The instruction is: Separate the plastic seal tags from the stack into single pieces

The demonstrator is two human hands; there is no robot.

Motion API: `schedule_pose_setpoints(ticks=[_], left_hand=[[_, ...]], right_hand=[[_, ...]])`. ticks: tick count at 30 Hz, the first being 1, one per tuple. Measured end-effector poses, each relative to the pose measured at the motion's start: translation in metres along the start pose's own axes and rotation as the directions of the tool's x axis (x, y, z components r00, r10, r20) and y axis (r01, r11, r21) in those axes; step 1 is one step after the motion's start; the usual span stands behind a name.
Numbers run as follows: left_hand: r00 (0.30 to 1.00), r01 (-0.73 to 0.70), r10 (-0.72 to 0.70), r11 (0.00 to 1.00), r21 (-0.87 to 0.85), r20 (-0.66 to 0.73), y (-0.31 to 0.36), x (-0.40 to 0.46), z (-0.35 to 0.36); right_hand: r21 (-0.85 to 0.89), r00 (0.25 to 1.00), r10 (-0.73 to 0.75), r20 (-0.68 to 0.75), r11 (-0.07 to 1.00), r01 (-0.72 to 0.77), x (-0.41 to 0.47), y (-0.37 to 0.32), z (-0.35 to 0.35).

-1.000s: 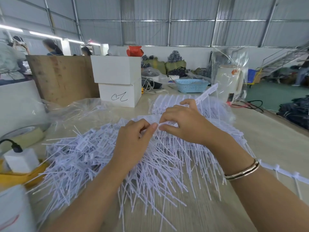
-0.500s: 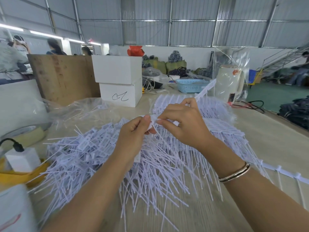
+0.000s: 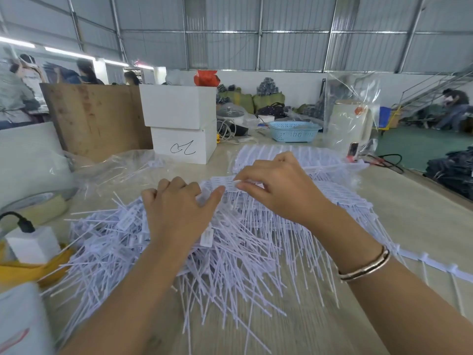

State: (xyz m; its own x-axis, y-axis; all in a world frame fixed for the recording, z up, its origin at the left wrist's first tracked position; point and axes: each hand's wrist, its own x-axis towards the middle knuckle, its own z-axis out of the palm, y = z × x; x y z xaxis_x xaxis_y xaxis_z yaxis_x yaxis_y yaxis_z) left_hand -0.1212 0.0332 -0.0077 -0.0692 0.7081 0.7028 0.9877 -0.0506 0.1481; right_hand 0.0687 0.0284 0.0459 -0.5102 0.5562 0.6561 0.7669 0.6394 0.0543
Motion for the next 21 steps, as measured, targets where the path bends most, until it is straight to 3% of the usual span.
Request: schedule_pose_setpoints(ticks=[3, 5, 7, 9, 11, 14, 17, 21], left_hand=[[1.0, 0.02, -0.02, 1.0, 0.009, 0.009, 0.001, 0.001, -0.002], [0.998, 0.024, -0.027, 0.998, -0.058, -0.057, 0.002, 0.0, -0.003], [0.989, -0.043, 0.007, 0.969, -0.245, -0.146, 0.005, -0.002, -0.006], [0.978, -0.184, 0.112, 0.86, -0.476, -0.175, 0.014, -0.003, -0.01], [0.97, -0.244, 0.187, 0.759, -0.603, -0.157, 0.025, -0.006, -0.014], [0.971, -0.241, 0.188, 0.733, -0.636, -0.15, 0.031, -0.009, -0.014], [0.981, -0.19, 0.111, 0.706, -0.683, -0.158, 0.025, -0.008, -0.01], [0.982, -0.191, 0.128, 0.713, -0.675, -0.142, 0.026, -0.007, -0.011]], right_hand=[[-0.009, 1.0, 0.005, 0.015, 1.0, -0.005, -0.001, -0.003, -0.002], [0.019, 0.999, 0.035, 0.038, 0.999, -0.036, -0.001, -0.005, -0.003], [0.026, 0.997, 0.06, 0.054, 0.998, -0.062, -0.002, -0.006, -0.004], [0.041, 0.996, 0.068, 0.06, 0.997, -0.07, -0.003, -0.007, -0.003], [0.069, 0.994, 0.06, 0.086, 0.995, -0.066, -0.002, -0.01, -0.001], [0.063, 0.995, 0.044, 0.088, 0.997, -0.049, -0.002, -0.011, -0.001], [-0.056, 0.997, 0.066, 0.045, 0.996, -0.063, -0.001, -0.003, -0.008], [-0.157, 0.984, 0.12, 0.129, 0.983, -0.099, 0.0, 0.005, -0.013]])
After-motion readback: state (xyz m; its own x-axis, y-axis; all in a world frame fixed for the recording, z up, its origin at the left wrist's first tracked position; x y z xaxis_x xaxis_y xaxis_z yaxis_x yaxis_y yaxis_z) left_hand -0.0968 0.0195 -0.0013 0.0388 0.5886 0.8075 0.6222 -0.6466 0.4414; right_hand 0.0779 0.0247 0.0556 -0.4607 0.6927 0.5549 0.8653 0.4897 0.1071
